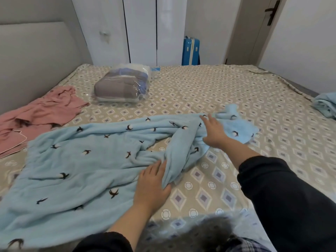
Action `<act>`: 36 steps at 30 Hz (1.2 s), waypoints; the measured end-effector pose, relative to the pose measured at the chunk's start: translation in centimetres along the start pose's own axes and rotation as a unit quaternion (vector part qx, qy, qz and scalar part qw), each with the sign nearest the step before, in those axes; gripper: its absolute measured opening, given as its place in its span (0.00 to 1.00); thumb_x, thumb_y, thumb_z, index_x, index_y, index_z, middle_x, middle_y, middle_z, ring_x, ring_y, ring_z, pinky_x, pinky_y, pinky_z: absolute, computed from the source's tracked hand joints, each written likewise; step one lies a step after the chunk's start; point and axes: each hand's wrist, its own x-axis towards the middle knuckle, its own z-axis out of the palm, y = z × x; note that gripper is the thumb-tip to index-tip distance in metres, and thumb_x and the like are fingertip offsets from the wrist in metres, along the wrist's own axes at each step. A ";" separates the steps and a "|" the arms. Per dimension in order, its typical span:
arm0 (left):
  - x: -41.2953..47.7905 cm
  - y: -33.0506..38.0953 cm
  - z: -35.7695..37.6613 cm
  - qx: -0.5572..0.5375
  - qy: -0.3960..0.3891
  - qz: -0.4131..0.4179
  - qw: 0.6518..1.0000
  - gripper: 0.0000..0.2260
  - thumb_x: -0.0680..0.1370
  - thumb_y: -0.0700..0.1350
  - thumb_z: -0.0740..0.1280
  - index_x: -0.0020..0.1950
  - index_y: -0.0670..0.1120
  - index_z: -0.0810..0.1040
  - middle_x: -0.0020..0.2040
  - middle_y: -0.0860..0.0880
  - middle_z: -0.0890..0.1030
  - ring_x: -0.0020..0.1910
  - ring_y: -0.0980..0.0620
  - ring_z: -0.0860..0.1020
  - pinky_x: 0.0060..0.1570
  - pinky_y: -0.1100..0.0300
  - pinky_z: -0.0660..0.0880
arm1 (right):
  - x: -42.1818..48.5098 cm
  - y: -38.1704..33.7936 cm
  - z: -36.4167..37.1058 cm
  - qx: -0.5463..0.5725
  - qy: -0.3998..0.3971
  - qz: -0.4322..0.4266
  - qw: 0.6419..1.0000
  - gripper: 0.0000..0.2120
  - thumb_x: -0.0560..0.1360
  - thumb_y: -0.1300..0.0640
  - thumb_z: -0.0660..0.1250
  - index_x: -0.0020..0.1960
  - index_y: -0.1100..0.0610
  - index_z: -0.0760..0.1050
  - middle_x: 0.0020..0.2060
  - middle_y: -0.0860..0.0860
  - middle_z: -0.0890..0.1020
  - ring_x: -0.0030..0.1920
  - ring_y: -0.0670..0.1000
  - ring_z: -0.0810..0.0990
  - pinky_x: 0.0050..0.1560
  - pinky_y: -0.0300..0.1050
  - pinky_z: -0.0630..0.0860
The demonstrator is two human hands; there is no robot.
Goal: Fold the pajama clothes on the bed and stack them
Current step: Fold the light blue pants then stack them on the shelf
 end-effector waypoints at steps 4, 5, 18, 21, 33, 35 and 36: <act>-0.2 0.1 -0.3 -0.014 0.022 0.095 0.995 0.29 0.66 0.47 0.64 0.67 0.44 0.75 0.65 0.47 0.77 0.61 0.44 0.76 0.60 0.48 0.74 | -1.4 -1.6 2.4 -0.105 -0.044 -0.104 0.988 0.45 0.71 0.70 0.62 0.78 0.43 0.45 0.77 0.54 0.39 0.77 0.59 0.40 0.74 0.62 0.44; -0.3 0.1 -0.4 -0.029 0.032 0.114 0.993 0.26 0.66 0.46 0.64 0.64 0.43 0.78 0.62 0.48 0.79 0.60 0.44 0.77 0.59 0.48 0.75 | -1.6 -2.0 2.7 -0.140 -0.050 -0.123 0.981 0.41 0.72 0.69 0.62 0.78 0.45 0.51 0.78 0.53 0.39 0.77 0.58 0.40 0.74 0.62 0.43; -0.9 1.8 -2.5 -0.099 -0.088 0.130 0.983 0.18 0.67 0.52 0.54 0.42 0.41 0.77 0.41 0.45 0.79 0.44 0.44 0.75 0.43 0.51 0.72 | -14.9 1.9 2.5 -0.246 -0.175 -0.022 0.953 0.07 0.73 0.56 0.64 0.51 0.53 0.73 0.47 0.50 0.80 0.47 0.53 0.80 0.40 0.44 0.73; -0.4 3.4 -3.1 -0.137 -0.152 0.072 0.976 0.23 0.73 0.60 0.50 0.50 0.48 0.78 0.45 0.49 0.80 0.46 0.48 0.75 0.45 0.53 0.70 | -16.6 3.9 0.4 -0.019 -0.284 0.016 0.958 0.11 0.73 0.47 0.65 0.39 0.53 0.71 0.30 0.47 0.77 0.32 0.49 0.75 0.37 0.43 0.72; 0.3 8.4 2.3 0.014 -0.259 0.087 0.962 0.26 0.81 0.58 0.53 0.78 0.61 0.49 0.80 0.49 0.48 0.78 0.50 0.47 0.74 0.49 0.45 | -11.6 10.3 0.4 0.208 0.148 0.295 0.921 0.34 0.74 0.53 0.68 0.74 0.60 0.57 0.70 0.59 0.66 0.68 0.60 0.66 0.64 0.55 0.67; 0.6 8.1 2.4 0.017 -0.268 0.091 0.959 0.26 0.81 0.59 0.53 0.78 0.62 0.49 0.80 0.50 0.46 0.78 0.51 0.45 0.74 0.49 0.43 | -11.3 11.1 0.3 0.361 0.034 0.287 0.886 0.26 0.74 0.54 0.69 0.68 0.61 0.66 0.61 0.59 0.75 0.57 0.58 0.75 0.55 0.52 0.73; 0.8 8.1 2.3 0.022 -0.273 0.090 0.958 0.26 0.81 0.59 0.53 0.78 0.61 0.49 0.80 0.51 0.46 0.78 0.51 0.45 0.74 0.49 0.43 | -11.4 11.9 0.1 0.436 0.028 0.291 0.852 0.21 0.75 0.56 0.68 0.64 0.63 0.70 0.58 0.59 0.78 0.53 0.57 0.77 0.51 0.51 0.75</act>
